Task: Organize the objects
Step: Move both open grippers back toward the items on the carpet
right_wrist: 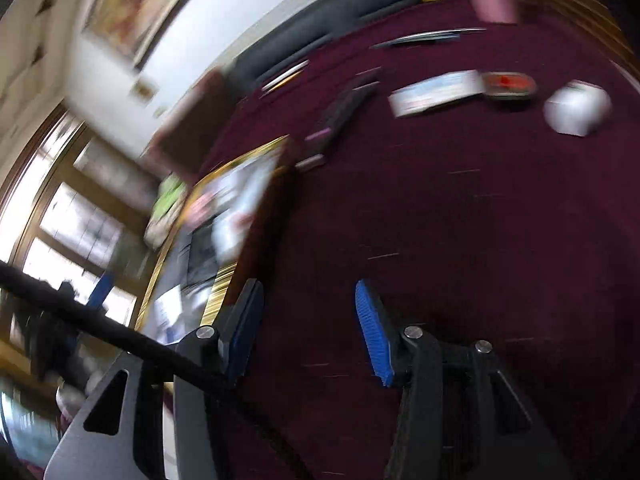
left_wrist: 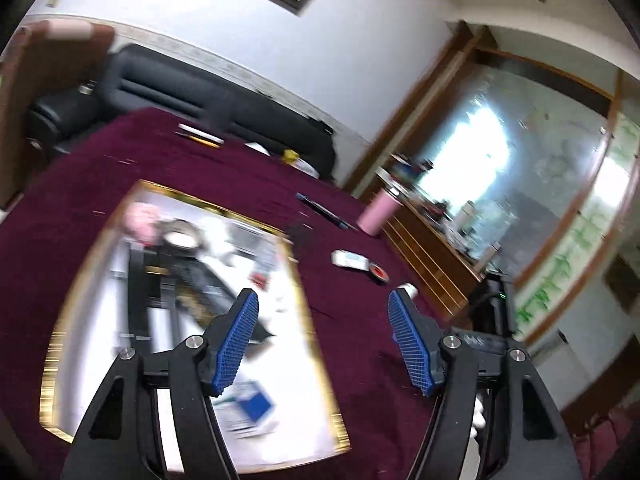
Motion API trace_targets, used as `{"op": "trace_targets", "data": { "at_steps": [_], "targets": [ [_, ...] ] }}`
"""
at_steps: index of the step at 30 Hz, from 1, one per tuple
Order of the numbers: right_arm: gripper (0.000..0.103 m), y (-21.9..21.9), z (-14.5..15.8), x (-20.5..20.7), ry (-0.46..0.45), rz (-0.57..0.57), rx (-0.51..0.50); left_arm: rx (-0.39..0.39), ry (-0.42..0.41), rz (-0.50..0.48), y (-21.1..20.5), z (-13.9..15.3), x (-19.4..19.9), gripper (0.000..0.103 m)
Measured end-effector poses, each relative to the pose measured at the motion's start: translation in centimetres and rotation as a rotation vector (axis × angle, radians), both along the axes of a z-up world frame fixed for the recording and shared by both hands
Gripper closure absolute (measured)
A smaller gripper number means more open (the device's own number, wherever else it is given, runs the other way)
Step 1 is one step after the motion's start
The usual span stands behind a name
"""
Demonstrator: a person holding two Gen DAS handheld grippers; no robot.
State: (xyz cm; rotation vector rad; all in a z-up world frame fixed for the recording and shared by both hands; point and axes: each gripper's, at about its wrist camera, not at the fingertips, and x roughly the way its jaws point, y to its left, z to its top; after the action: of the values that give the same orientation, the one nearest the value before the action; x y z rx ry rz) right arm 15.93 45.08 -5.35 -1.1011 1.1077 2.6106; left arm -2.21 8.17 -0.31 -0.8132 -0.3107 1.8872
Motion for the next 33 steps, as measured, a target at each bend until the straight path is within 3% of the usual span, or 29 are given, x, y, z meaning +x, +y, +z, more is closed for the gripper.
{"op": "trace_targets", "data": {
  "at_steps": [7, 14, 20, 22, 23, 27, 30, 32, 33],
  "targets": [
    [0.052, 8.2, 2.3, 2.6, 0.056, -0.197, -0.007, -0.133, 0.011, -0.154, 9.2, -0.7, 2.2, 0.042],
    [0.048, 13.7, 5.1, -3.5, 0.190, -0.266, -0.002, -0.266, 0.141, -0.264, 19.3, -0.1, 3.9, 0.042],
    [0.048, 16.5, 2.2, -3.4, 0.205, -0.323, -0.009, -0.458, 0.297, -0.348, 30.8, -1.4, 2.0, 0.042],
    [0.047, 17.6, 0.7, -3.3, 0.155, -0.349, -0.033, -0.543, 0.398, -0.384, 34.3, -2.7, 1.5, 0.042],
    [0.046, 18.4, -0.1, -3.1, 0.155, -0.359, -0.093, -0.592, 0.478, -0.401, 36.2, -3.6, 1.4, 0.042],
    [0.046, 19.7, -0.6, -2.7, 0.172, -0.371, -0.148, -0.712, 0.618, -0.469, 40.2, -6.7, 1.0, 0.042],
    [0.046, 19.5, -0.5, -3.0, 0.170, -0.357, -0.146, -0.789, 0.683, -0.512, 42.3, -8.8, 0.4, 0.042],
    [0.046, 19.3, -0.8, -3.4, 0.158, -0.342, -0.149, -0.818, 0.661, -0.525, 43.1, -9.8, -0.2, 0.040],
    [0.046, 19.2, -0.9, -3.6, 0.153, -0.336, -0.150, -0.796, 0.624, -0.511, 43.3, -9.6, -0.7, 0.039]
  ]
}}
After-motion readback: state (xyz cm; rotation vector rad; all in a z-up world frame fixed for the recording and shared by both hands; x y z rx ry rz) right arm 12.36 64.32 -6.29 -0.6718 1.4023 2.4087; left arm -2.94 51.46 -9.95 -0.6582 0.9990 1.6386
